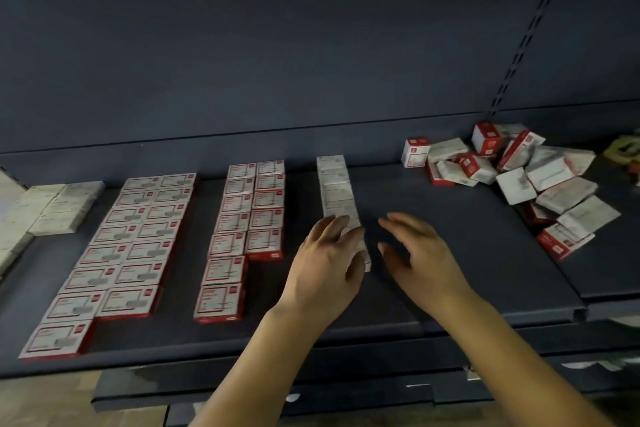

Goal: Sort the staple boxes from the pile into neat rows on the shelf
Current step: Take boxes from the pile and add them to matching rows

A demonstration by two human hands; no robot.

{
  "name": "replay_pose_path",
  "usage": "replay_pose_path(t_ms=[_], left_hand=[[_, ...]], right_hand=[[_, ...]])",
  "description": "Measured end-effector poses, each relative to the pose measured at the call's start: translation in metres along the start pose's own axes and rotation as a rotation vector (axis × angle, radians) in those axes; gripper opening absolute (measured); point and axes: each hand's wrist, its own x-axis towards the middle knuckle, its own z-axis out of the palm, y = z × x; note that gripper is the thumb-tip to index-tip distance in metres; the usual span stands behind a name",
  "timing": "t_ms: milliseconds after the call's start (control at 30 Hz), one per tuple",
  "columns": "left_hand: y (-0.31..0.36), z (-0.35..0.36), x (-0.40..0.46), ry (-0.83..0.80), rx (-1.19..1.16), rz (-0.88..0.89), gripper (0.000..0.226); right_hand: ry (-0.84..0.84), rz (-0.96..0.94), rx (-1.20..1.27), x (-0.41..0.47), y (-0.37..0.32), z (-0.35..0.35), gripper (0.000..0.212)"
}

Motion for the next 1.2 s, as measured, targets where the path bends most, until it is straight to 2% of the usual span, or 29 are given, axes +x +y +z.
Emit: replay_pose_path(t_ms=[100, 333, 500, 667, 800, 933, 1033, 1200], left_hand=[[0.015, 0.018, 0.010, 0.002, -0.022, -0.027, 0.043], [0.042, 0.048, 0.040, 0.047, -0.014, -0.056, 0.031], [0.037, 0.051, 0.080, -0.035, -0.017, -0.173, 0.035], [0.027, 0.046, 0.125, -0.121, 0.066, -0.258, 0.037], [0.019, 0.047, 0.140, -0.169, 0.076, -0.315, 0.033], [0.018, 0.051, 0.147, -0.198, 0.051, -0.351, 0.030], [0.018, 0.055, 0.146, -0.186, 0.044, -0.372, 0.031], [0.027, 0.059, 0.137, -0.151, -0.048, -0.363, 0.031]], right_hand=[[0.024, 0.015, 0.017, -0.003, 0.027, -0.013, 0.037], [0.028, -0.008, 0.030, 0.012, 0.074, -0.042, 0.035], [0.067, -0.051, 0.000, 0.065, 0.085, -0.051, 0.034], [0.051, -0.069, -0.085, 0.124, 0.090, -0.047, 0.037], [-0.033, -0.021, -0.164, 0.162, 0.099, -0.042, 0.038], [-0.158, 0.022, -0.329, 0.182, 0.110, -0.035, 0.050], [-0.161, -0.040, -0.446, 0.187, 0.114, -0.034, 0.043], [-0.129, -0.068, -0.473, 0.177, 0.118, -0.030, 0.033]])
